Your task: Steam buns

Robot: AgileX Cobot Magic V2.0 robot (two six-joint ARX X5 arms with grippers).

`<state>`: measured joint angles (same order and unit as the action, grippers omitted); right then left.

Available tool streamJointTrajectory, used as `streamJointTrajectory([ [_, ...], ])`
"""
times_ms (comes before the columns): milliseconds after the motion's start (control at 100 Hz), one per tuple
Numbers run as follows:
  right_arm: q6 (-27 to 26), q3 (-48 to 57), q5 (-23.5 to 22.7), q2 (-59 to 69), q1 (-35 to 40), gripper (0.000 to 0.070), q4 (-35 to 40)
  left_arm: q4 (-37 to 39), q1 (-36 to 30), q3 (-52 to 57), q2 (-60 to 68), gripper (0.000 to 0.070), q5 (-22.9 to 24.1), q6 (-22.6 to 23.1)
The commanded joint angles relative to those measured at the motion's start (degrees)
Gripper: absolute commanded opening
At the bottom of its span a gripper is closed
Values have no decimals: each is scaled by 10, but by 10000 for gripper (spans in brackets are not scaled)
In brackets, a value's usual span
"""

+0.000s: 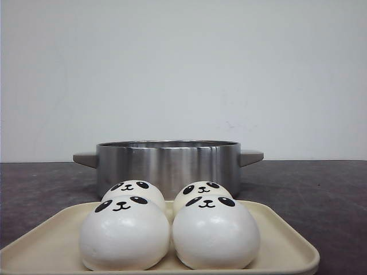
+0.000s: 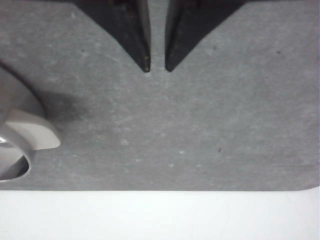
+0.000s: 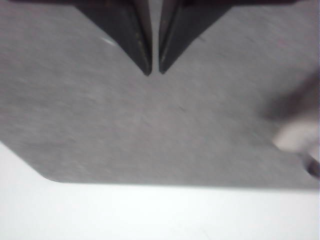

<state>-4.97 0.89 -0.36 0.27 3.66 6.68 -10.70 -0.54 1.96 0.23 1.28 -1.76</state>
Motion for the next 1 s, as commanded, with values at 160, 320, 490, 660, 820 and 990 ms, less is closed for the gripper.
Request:
streamJointTrajectory([
  [160, -163, 2, -65, -1, 1, 8, -133, 0, 0, 11, 0, 3, -30, -185],
  [320, -198, 85, -72, 12, 1, 6, -75, 0, 0, 77, 7, 4, -84, -175],
  [490, -115, 254, -72, 120, 1, 6, 70, -10, 0, 221, 93, 4, -87, -109],
  [660, -68, 402, -73, 228, 1, 6, 163, -97, -1, 398, 240, 4, -102, -108],
  [820, -46, 467, -74, 269, 1, 6, 185, -170, -1, 517, 338, 147, -113, -109],
  [990, -49, 478, -123, 271, 1, 366, 190, -196, -1, 551, 373, 700, -140, -114],
])
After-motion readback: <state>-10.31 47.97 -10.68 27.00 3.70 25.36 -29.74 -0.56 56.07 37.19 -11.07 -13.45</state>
